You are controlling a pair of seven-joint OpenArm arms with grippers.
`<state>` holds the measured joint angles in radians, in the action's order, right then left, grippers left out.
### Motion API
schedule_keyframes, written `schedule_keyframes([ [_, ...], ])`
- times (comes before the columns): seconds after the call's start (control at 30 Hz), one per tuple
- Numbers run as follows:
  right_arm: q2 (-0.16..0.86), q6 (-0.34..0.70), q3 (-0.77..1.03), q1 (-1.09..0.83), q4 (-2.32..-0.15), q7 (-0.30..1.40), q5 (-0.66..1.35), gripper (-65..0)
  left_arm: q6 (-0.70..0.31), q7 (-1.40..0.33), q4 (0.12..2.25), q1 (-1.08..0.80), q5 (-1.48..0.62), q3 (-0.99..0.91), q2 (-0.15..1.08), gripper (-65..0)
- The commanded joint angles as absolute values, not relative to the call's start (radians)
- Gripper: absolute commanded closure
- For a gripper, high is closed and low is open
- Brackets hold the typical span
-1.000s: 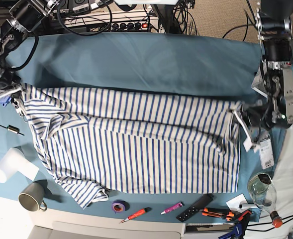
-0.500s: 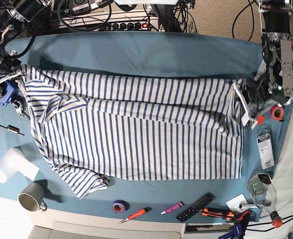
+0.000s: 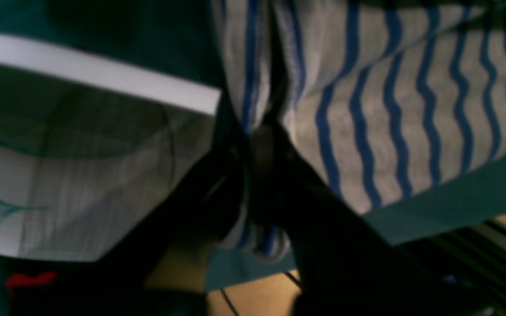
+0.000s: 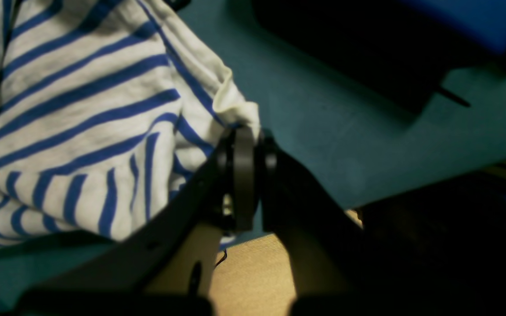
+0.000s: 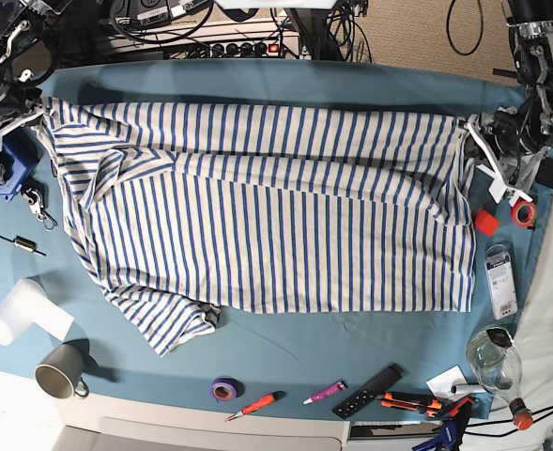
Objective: Fold the T-shirt properly
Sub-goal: 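Pull the folded shirt back toward the robot with both grippers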
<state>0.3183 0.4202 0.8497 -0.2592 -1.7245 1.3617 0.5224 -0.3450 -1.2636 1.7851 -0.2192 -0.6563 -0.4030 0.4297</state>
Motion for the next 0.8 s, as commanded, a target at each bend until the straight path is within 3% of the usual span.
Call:
schedule_keyframes([
  [0.0,0.347,0.419,0.859,-0.266,-1.743,1.355,0.505,0.0,-0.342,-1.268,1.800,-0.221,-0.644,-0.415,0.452,0.0],
  [0.77,0.347,0.422,0.859,-0.339,-1.743,1.395,0.480,0.0,-0.336,-1.289,1.858,-0.322,-0.560,-0.416,0.452,0.0],
])
